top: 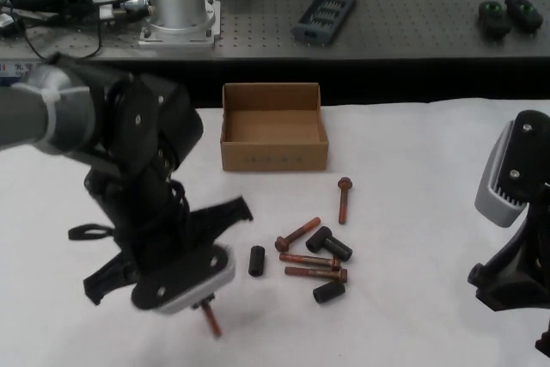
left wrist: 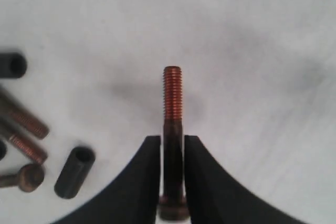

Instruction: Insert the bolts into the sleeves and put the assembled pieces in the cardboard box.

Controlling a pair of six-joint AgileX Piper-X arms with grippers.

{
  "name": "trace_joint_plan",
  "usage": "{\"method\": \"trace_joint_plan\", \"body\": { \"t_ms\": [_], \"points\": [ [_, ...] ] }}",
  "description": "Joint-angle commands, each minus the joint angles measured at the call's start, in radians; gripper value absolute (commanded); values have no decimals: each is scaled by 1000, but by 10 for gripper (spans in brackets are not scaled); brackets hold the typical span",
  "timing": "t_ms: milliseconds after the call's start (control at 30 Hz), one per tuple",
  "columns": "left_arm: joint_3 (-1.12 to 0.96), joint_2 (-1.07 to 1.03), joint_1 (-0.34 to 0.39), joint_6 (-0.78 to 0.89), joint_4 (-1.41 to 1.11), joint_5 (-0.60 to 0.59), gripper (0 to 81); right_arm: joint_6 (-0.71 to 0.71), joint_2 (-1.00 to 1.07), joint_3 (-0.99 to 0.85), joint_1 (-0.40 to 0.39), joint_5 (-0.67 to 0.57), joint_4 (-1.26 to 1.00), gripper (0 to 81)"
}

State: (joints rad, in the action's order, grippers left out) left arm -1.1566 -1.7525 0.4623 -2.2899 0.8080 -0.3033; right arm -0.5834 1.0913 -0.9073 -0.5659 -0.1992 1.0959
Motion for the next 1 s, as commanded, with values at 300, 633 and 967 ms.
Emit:
{"method": "trace_joint_plan", "body": {
  "t_ms": [300, 633, 967],
  "points": [
    [65, -5, -1, -79, -110, 3, 243, -8, -9, -3, 7, -12, -34, 28],
    [64, 3, 22, 826, -104, 22, 243, 50, -9, -3, 7, -12, -6, 28],
    [64, 48, 144, 2514, -22, -64, 242, 120, -9, -3, 7, -12, 109, 28]
  ]
}}
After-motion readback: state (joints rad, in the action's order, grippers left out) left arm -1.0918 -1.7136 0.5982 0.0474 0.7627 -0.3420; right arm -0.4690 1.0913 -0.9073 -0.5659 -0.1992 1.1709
